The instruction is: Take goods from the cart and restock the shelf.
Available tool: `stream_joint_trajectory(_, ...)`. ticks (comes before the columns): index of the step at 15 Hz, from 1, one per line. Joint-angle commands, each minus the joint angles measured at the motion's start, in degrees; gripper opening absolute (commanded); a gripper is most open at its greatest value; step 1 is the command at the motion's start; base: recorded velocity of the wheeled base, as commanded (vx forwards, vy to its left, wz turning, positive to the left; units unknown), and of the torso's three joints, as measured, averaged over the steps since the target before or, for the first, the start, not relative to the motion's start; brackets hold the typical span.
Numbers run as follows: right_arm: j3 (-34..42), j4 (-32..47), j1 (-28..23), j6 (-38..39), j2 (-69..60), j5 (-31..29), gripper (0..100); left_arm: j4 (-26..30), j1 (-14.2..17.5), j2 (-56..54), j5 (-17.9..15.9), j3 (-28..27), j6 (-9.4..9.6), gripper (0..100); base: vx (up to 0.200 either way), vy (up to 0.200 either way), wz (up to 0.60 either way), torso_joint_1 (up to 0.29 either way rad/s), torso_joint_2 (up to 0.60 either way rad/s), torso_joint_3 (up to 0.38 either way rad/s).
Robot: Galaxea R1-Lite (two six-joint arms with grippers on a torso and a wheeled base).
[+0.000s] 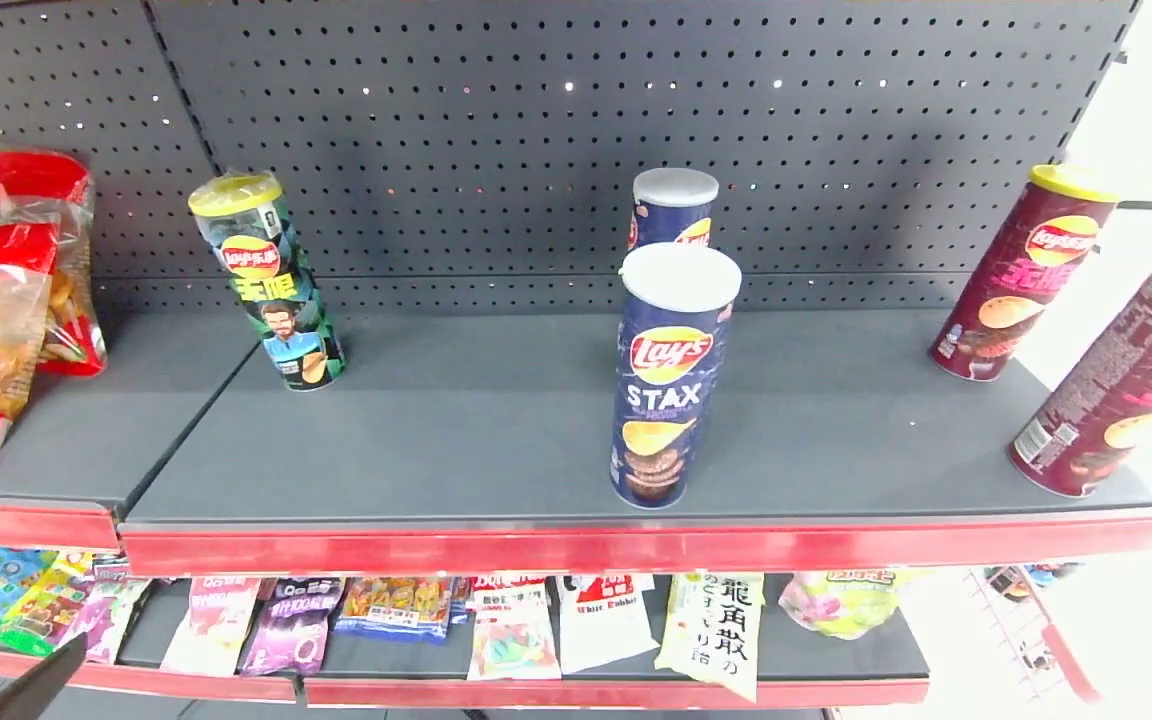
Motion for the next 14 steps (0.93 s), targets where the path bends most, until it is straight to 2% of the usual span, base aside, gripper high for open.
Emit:
stream_joint_trajectory(1,0.03,-0.03,0.02,-0.03,-0.08,0.01,100,-0.03,0.02,0.10,0.01,0.50,0.00,100,0.000,0.000,0.00,0.000,0.00,0.000)
stream_joint_trajectory(5,0.03,-0.03,0.02,-0.56,-0.52,0.01,100,-0.03,0.02,-1.57,0.01,0.85,0.08,100,0.000,0.000,0.00,0.000,0.00,0.000)
stream_joint_trajectory(12,0.64,-0.03,-0.06,-1.70,-0.87,-0.08,100,-0.03,0.02,-4.12,-0.08,2.08,0.17,100,0.000,-0.200,0.00,0.006,0.00,0.002)
stream_joint_trajectory(14,0.82,-0.03,0.02,-1.70,-0.87,-0.08,100,-0.03,0.02,-4.56,-0.08,2.17,1.05,100,0.000,-0.200,0.00,0.007,0.00,0.007)
